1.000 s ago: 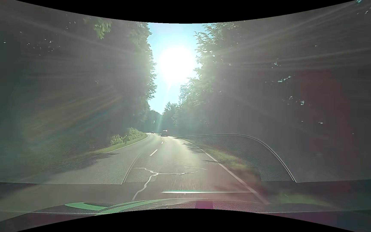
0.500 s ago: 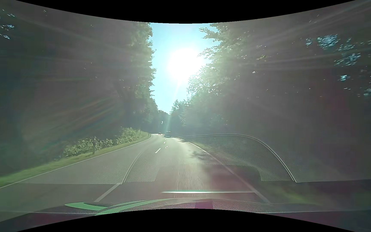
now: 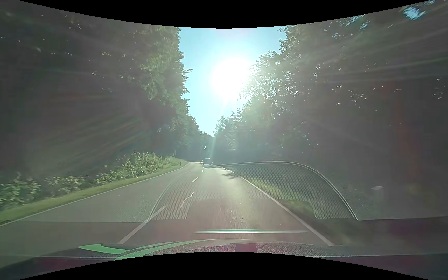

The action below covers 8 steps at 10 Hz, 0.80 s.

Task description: Follow the waypoints while adhering to traffic rules and regulations

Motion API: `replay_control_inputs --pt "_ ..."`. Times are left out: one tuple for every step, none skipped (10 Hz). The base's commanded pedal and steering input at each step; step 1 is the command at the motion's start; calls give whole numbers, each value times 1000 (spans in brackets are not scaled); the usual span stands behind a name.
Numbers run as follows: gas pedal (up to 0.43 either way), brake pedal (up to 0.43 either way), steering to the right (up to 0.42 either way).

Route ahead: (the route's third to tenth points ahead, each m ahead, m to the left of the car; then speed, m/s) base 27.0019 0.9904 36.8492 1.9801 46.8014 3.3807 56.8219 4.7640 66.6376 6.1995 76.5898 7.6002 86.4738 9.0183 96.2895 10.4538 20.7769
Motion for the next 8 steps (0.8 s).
replay_control_inputs --pt "197 0 -19" --pt "197 0 -19" --pt "197 0 -19" --pt "197 0 -19" --pt "197 0 -18" --pt "197 0 -18" --pt "197 0 -18" --pt "197 0 -18"
